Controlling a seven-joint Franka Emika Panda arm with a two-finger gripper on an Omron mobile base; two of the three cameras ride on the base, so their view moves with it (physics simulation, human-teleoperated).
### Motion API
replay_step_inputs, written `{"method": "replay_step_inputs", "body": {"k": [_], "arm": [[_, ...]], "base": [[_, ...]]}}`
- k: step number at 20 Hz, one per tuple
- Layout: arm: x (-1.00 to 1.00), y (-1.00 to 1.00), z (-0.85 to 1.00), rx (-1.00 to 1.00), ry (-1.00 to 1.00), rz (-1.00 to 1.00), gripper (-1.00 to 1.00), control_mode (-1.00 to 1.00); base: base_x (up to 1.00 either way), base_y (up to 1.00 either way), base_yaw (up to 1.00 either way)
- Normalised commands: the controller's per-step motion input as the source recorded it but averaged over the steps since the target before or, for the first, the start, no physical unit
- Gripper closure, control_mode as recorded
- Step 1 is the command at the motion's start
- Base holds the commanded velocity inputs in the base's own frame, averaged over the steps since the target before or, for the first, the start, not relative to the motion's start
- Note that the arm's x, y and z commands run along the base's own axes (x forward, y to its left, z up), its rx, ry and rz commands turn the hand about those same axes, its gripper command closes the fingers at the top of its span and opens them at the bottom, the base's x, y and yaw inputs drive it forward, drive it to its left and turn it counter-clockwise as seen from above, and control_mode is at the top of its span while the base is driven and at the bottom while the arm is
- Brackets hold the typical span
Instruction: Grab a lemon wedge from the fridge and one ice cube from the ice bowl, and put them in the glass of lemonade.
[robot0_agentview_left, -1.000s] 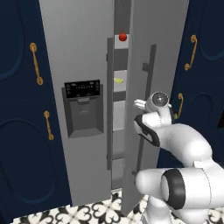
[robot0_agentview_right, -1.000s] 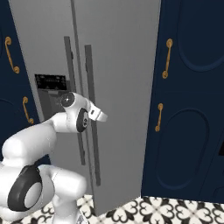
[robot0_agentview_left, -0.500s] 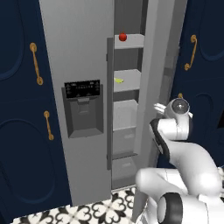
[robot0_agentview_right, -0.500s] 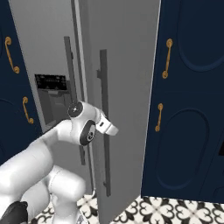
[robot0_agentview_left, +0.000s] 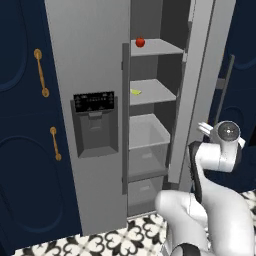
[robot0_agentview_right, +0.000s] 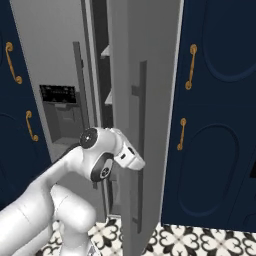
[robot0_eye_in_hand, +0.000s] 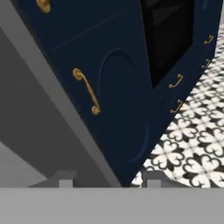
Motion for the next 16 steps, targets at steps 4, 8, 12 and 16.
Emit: {"method": "replay_step_inputs", "body": {"k": [4, 8, 12, 16], "arm": [[-0.76, 0.20, 0.90, -0.02, 0.04, 0.00, -1.00, -1.00], [-0.29, 0.55, 1.00, -0.12, 0.06, 0.00, -1.00, -1.00], [-0.14, 0.82, 0.97, -0.17, 0.25, 0.00, -1.00, -1.00], [0.43, 0.90, 0.41, -0.28, 0.50, -0.01, -1.00, -1.00]], "base": [[0.00, 0.00, 0.00], [0.00, 0.00, 0.00], [0.00, 0.00, 0.00], [0.00, 0.00, 0.00]]}}
